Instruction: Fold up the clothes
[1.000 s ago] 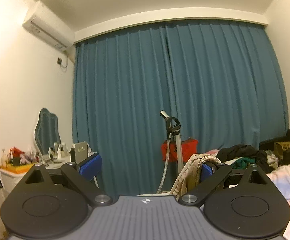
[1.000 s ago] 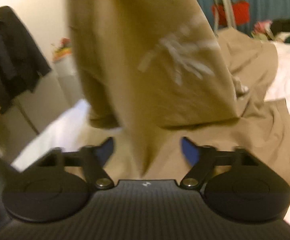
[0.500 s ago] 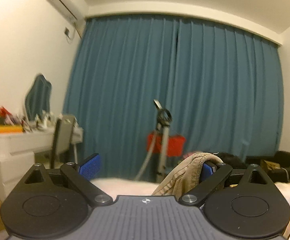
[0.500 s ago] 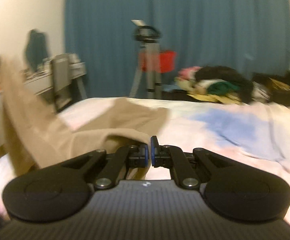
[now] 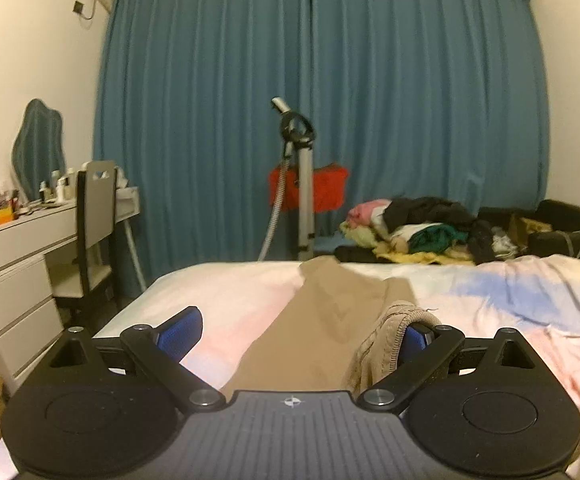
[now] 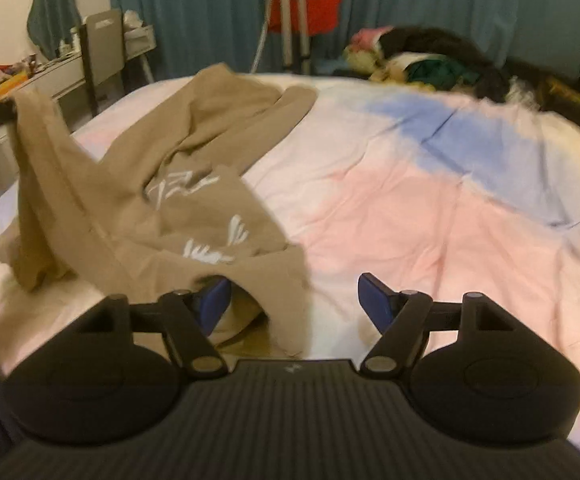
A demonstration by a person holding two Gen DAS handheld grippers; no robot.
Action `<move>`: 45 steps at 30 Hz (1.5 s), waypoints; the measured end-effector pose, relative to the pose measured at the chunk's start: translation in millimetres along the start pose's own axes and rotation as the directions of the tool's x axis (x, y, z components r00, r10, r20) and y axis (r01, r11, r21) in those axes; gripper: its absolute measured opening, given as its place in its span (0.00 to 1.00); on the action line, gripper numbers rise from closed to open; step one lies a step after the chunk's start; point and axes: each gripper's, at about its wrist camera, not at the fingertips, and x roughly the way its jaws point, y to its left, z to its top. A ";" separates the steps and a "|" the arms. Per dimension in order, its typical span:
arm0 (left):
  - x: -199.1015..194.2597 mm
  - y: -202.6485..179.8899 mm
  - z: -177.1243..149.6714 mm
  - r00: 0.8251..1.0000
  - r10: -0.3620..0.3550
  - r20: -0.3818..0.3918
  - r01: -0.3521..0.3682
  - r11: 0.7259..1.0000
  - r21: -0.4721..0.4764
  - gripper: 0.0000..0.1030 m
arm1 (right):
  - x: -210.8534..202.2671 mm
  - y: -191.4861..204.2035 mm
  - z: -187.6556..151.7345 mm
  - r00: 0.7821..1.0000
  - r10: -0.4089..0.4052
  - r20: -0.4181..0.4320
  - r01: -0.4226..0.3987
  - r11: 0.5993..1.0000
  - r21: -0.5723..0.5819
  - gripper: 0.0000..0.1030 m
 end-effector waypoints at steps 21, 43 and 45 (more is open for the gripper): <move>5.1 15.2 4.8 0.996 0.064 -0.062 -0.066 0.998 -0.025 0.95 | 35.8 99.3 -16.4 0.998 0.016 0.068 0.003 0.962 -0.275 0.70; -40.2 8.6 -7.8 0.998 0.062 0.010 -0.062 0.997 -0.044 0.95 | -9.6 64.8 13.4 0.940 -0.259 0.224 0.269 0.963 -0.018 0.70; -46.7 13.3 -6.5 0.997 0.069 0.019 -0.068 0.994 -0.080 0.95 | -36.4 65.0 31.0 0.917 -0.265 0.300 0.271 0.962 0.022 0.73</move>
